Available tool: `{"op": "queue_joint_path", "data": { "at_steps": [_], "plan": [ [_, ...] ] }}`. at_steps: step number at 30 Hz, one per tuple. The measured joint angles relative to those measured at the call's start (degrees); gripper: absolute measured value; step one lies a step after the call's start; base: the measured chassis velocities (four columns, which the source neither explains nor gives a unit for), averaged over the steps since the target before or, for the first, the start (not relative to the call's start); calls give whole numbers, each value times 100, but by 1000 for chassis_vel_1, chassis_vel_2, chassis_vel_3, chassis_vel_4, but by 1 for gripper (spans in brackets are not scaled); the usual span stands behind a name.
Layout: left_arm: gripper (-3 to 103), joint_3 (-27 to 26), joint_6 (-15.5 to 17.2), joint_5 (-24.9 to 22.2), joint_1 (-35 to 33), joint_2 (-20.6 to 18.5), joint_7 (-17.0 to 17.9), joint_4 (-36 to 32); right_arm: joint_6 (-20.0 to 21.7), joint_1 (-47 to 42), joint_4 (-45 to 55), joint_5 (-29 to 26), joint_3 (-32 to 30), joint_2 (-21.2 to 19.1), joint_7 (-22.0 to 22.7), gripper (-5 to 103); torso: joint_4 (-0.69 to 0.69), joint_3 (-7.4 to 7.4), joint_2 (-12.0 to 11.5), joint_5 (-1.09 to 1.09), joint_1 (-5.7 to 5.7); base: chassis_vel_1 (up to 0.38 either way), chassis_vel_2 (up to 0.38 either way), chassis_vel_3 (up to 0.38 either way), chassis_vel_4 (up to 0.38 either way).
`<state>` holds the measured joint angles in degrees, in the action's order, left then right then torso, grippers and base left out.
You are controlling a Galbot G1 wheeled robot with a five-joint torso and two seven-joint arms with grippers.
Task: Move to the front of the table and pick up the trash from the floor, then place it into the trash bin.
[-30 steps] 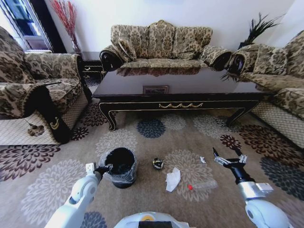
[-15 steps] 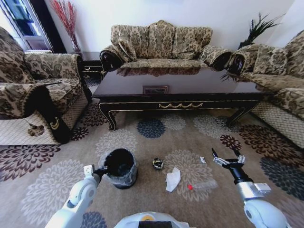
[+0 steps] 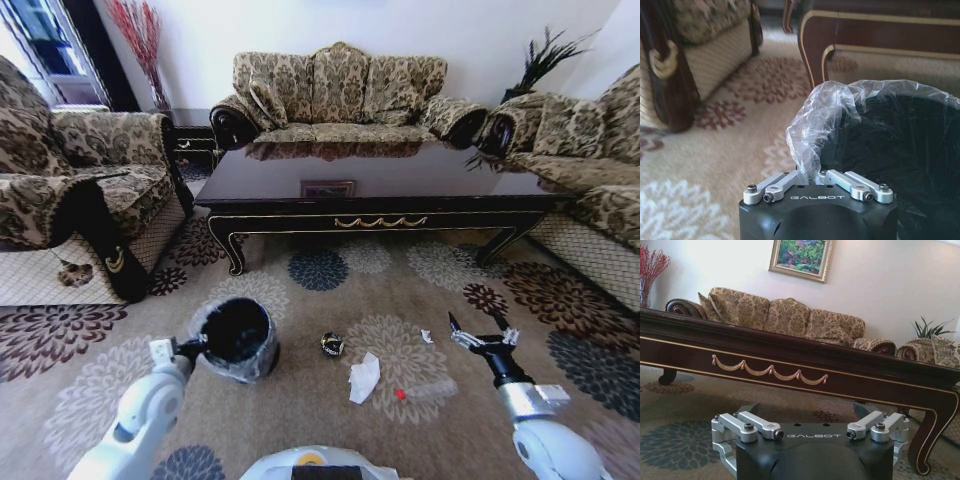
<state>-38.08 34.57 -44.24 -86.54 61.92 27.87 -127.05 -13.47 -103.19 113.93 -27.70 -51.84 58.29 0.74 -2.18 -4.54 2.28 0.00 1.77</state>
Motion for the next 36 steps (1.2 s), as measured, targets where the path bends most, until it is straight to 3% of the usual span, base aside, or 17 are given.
{"op": "queue_joint_path", "data": {
  "at_steps": [6,9,12,13,14,15,16,17,18,20,21,24,25,27,36],
  "plan": [
    [3,-126,-69,45,-177,45,40,-454,309,4,208,-342,81,-94,387,100,0,0,0,1,0,0,0,0,0],
    [3,-185,-69,25,-220,-13,28,-588,993,-35,608,-1164,111,-369,896,100,0,0,0,-1,0,0,0,0,0],
    [3,-221,-69,22,-222,-48,26,-598,1169,-62,690,-1382,94,-494,988,100,0,0,0,0,0,0,0,0,0],
    [3,-262,-69,22,-222,-77,27,-609,1435,-98,775,-1621,75,-659,1158,100,0,0,0,0,0,0,0,0,0],
    [3,-324,-69,16,-244,-72,27,-673,2224,-128,1087,-2490,155,-942,2166,100,0,0,0,-1,0,0,0,0,0],
    [3,-328,-69,18,-283,-52,26,-738,2674,-54,1275,-3001,325,-979,2812,100,-1,0,0,-1,0,0,0,0,0],
    [3,-327,-69,19,-313,-44,23,-783,2921,49,1378,-3297,465,-971,3228,100,-1,0,0,-1,0,0,0,0,0],
    [3,-327,-69,19,-313,-44,23,-783,2921,49,1378,-3297,465,-971,3228,100,-1,0,0,-1,0,0,0,0,0],
    [3,-329,-69,22,-350,-38,22,-850,3160,243,1440,-3609,711,-916,3779,100,0,0,0,-1,0,0,0,0,0],
    [3,-355,-69,17,-378,-41,20,-914,3353,482,1417,-3926,1030,-817,4411,100,1,0,0,2,0,0,0,0,0],
    [3,-355,-69,17,-378,-41,20,-914,3353,482,1417,-3926,1030,-817,4411,100,1,0,0,2,0,0,0,0,0],
    [3,-407,-69,8,-416,-56,16,-959,3589,836,1257,-4647,1341,-716,5334,100,-1,0,0,1,0,0,0,0,0],
    [3,-407,-69,8,-416,-56,16,-959,3589,836,1257,-4647,1341,-716,5334,100,-1,0,0,1,0,0,0,0,0],
    [3,-425,-69,4,-427,-61,15,-972,3721,1164,1051,-5118,1498,-656,5901,100,1,0,0,0,0,0,0,0,0],
    [3,-438,-65,6,-485,-50,17,-1012,3824,2080,126,-5787,2000,-470,6681,100,0,0,0,0,0,0,0,0,0]
  ]
}}
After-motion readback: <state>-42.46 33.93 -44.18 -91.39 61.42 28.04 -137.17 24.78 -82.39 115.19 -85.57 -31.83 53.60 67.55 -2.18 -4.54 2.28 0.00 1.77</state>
